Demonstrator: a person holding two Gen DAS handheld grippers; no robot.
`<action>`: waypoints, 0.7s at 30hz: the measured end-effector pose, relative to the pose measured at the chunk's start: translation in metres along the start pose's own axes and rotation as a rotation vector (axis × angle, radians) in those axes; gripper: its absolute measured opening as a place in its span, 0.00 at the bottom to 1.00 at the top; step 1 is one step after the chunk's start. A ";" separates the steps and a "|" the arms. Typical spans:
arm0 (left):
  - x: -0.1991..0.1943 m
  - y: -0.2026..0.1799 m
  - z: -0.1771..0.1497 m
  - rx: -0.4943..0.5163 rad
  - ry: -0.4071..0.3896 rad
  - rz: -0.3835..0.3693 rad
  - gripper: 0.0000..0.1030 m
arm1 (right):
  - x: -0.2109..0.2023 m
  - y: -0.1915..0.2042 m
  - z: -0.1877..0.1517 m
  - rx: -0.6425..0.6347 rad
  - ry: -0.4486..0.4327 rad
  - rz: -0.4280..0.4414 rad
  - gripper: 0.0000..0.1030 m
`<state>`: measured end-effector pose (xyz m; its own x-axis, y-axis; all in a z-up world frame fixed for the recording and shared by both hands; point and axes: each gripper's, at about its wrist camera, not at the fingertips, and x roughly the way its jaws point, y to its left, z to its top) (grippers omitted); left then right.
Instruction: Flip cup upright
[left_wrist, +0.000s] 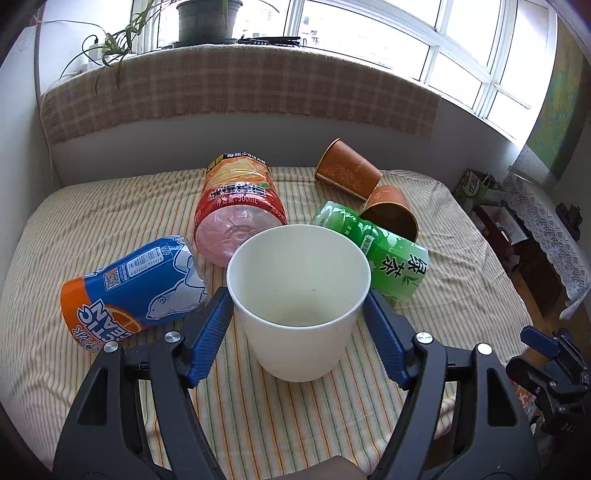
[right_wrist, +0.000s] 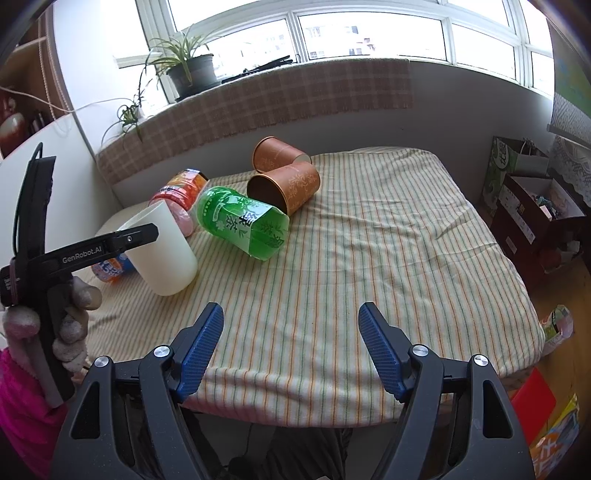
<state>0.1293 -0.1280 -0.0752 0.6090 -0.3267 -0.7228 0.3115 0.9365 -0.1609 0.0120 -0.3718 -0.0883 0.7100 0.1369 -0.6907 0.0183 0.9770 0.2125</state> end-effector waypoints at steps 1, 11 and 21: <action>0.000 -0.001 -0.001 0.002 -0.002 0.002 0.72 | -0.001 0.001 0.001 -0.001 -0.004 -0.002 0.73; -0.001 -0.004 -0.006 0.012 -0.014 0.012 0.72 | -0.013 0.013 0.009 -0.029 -0.068 -0.040 0.73; -0.002 0.000 -0.009 -0.005 -0.004 -0.020 0.72 | -0.017 0.017 0.012 -0.041 -0.097 -0.066 0.73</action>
<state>0.1217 -0.1260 -0.0802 0.6054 -0.3454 -0.7171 0.3197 0.9306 -0.1784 0.0089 -0.3590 -0.0647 0.7731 0.0573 -0.6317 0.0401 0.9895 0.1390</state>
